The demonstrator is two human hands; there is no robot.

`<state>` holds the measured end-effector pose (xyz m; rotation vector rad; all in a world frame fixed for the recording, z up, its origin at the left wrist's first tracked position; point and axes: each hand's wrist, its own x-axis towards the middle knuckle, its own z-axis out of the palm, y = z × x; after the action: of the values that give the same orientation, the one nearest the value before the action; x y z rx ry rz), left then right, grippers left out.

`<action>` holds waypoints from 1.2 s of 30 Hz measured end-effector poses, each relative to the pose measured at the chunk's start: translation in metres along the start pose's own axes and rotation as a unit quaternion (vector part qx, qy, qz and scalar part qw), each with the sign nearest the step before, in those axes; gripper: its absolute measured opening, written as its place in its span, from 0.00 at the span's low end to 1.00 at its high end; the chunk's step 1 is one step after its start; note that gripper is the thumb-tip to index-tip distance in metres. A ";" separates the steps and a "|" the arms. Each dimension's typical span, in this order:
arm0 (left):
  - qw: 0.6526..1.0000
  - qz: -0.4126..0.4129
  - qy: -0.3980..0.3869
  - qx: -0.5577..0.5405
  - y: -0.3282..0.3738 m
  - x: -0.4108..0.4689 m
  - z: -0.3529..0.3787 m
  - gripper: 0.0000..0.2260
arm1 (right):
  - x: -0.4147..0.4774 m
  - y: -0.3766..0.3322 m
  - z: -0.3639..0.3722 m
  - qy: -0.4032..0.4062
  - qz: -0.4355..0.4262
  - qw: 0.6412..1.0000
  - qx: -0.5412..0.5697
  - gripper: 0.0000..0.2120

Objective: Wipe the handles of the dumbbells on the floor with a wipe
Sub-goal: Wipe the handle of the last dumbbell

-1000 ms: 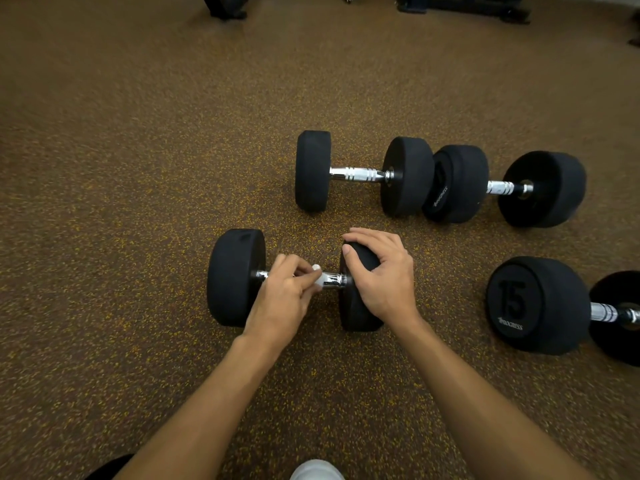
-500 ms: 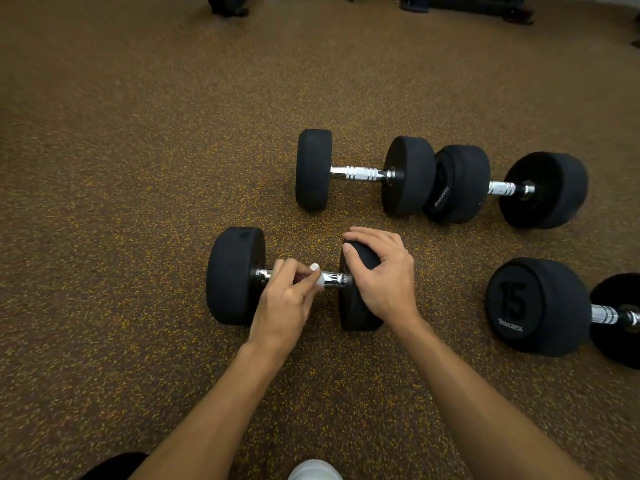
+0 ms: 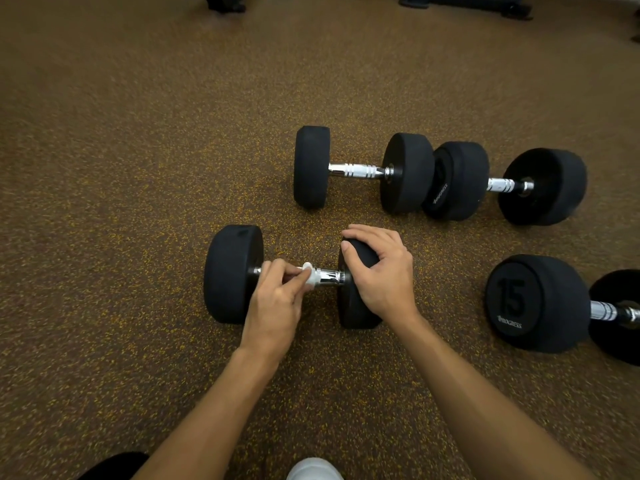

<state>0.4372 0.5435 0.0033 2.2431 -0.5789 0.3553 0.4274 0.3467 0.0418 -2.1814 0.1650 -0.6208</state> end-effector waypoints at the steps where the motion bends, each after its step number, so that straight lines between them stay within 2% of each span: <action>1: 1.000 -0.003 0.002 0.006 -0.002 -0.002 -0.002 0.13 | 0.000 0.000 0.000 0.001 -0.002 1.000 0.000 0.10; 9: 0.996 0.083 -0.004 0.022 -0.008 0.003 0.005 0.12 | 0.000 0.000 -0.001 -0.005 0.002 1.000 -0.004 0.10; 15: 0.996 0.052 0.032 0.066 -0.011 -0.002 0.004 0.13 | 0.000 0.000 0.000 -0.006 0.003 1.000 -0.001 0.10; 20: 0.990 0.104 0.010 0.095 -0.007 0.011 0.012 0.11 | -0.001 0.001 -0.001 -0.008 0.004 1.000 -0.002 0.10; 25: 0.991 0.104 -0.028 0.084 -0.004 0.017 0.020 0.12 | 0.001 0.000 -0.001 -0.007 0.006 1.000 -0.002 0.10; 30: 0.997 0.046 0.049 0.038 -0.012 0.004 0.014 0.10 | 0.000 -0.002 -0.002 0.003 0.010 1.000 0.008 0.11; 36: 0.996 0.086 0.028 0.020 -0.002 0.013 0.030 0.07 | 0.003 -0.002 -0.002 0.004 0.014 1.000 0.012 0.11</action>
<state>0.4517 0.5184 -0.0116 2.2203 -0.7441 0.5191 0.4288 0.3457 0.0455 -2.1505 0.1927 -0.6129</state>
